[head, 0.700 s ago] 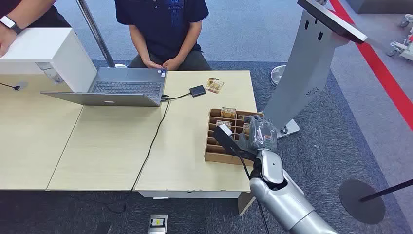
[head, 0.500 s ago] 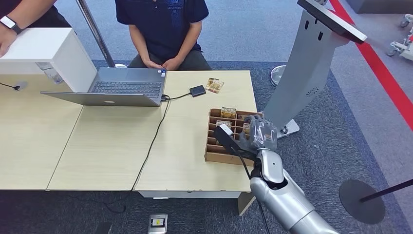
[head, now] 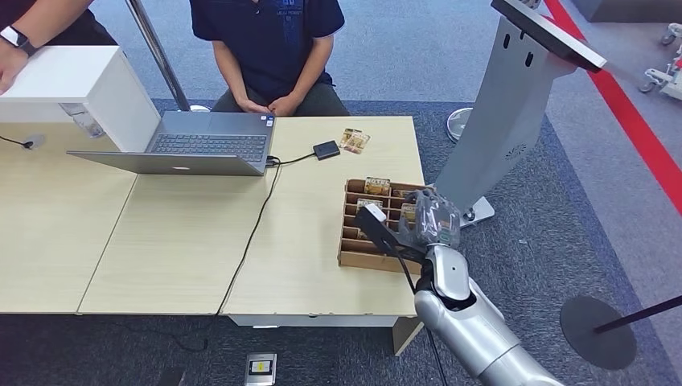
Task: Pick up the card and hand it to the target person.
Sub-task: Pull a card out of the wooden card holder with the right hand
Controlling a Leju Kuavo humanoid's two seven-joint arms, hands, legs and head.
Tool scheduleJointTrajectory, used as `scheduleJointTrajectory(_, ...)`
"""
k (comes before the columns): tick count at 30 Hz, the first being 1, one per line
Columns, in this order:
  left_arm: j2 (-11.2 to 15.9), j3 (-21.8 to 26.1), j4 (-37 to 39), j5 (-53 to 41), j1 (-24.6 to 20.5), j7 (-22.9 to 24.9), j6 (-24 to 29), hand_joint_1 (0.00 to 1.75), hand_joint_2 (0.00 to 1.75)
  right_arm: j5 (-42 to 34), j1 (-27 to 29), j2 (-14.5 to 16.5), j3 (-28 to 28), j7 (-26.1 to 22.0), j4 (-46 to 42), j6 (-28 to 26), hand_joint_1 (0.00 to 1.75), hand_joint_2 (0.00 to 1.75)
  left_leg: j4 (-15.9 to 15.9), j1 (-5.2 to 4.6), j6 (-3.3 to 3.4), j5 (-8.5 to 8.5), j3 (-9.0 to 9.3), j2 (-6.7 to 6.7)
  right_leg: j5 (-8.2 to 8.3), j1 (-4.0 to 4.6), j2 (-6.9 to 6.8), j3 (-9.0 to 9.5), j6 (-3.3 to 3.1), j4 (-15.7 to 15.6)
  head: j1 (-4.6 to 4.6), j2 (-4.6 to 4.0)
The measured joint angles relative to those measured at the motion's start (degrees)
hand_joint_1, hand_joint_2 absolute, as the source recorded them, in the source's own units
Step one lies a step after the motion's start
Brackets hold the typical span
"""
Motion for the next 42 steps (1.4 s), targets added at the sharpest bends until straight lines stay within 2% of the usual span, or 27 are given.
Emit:
scheduleJointTrajectory(24,-0.3,0.0,0.0,-1.0,0.0,0.1,-0.3,0.0,1.75,-0.2,-0.7,0.0,-0.9,-0.1,3.8,-1.1,0.81,1.75,0.0,0.0,0.0,0.0,0.01,0.0,0.0,0.0,0.0,0.0,0.0,0.0,0.0,0.01)
scheduleJointTrajectory(42,-0.3,0.0,0.0,-1.5,-0.1,0.3,-0.6,0.0,1.75,-1.2,-0.6,0.0,-0.9,-1.3,3.9,0.2,0.85,1.75,0.0,0.0,0.0,0.0,0.0,0.0,0.0,0.0,0.0,-0.01,0.0,0.0,0.0,0.01)
